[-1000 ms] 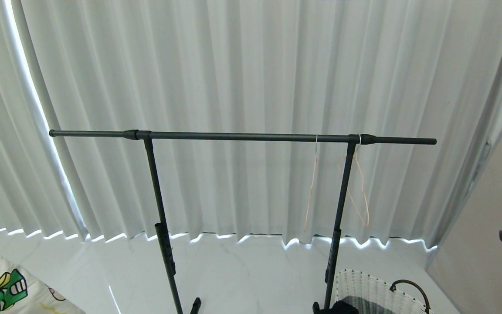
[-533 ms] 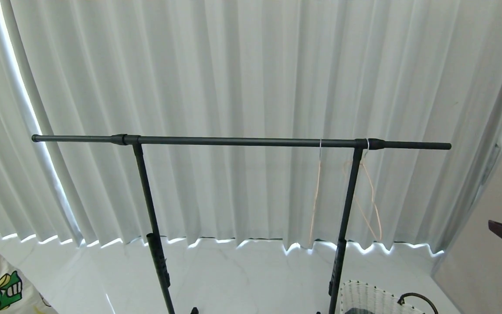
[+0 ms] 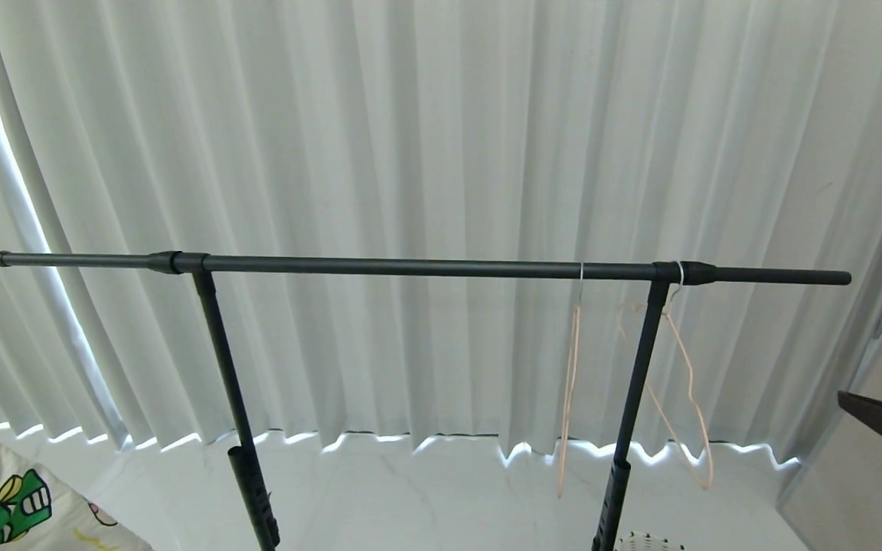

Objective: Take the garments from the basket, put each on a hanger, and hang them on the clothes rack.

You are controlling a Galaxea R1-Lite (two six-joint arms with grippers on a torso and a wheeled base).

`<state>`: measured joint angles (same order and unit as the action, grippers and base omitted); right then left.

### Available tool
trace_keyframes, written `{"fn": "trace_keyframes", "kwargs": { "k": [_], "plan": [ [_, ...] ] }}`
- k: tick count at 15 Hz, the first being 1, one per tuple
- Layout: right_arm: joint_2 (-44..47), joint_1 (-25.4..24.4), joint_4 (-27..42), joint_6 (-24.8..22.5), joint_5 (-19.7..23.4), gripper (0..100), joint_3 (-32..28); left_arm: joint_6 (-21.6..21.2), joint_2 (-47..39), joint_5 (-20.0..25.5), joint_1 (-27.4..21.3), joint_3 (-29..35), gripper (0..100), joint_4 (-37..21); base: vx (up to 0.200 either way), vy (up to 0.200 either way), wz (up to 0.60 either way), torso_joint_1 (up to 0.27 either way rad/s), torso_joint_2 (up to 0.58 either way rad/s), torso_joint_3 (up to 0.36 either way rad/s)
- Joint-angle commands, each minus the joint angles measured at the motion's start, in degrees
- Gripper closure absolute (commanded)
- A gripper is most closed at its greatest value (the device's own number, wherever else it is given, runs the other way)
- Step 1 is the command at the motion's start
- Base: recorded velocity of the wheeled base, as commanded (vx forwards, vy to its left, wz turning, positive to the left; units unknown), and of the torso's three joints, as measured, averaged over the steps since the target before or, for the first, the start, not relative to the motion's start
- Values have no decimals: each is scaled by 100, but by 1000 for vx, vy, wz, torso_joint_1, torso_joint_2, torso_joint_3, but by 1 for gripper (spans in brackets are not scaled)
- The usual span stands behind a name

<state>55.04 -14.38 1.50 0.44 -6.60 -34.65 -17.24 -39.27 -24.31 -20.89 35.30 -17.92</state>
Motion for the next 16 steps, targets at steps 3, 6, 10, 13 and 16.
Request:
{"fn": "trace_keyframes", "kwargs": {
  "k": [3,6,10,13,16],
  "plan": [
    [552,-20,-27,167,-8,0,-42,1,-20,-4,-2,-6,100,-1,200,0,0,4,4,4],
    [1070,-249,-88,378,-26,0,-33,-25,-11,-4,-2,-6,100,8,0,0,0,0,0,0],
    [2098,-390,-660,853,-193,0,-42,19,-2,-13,6,-15,100,8,0,0,0,0,0,0],
    [2925,-645,-1108,1222,-501,0,-51,10,-28,-13,6,-15,100,8,0,0,0,0,0,0],
    [3522,-724,-1301,1608,-1002,0,-42,19,-28,-4,-2,-103,100,8,0,0,0,0,0,0]
  ]
}}
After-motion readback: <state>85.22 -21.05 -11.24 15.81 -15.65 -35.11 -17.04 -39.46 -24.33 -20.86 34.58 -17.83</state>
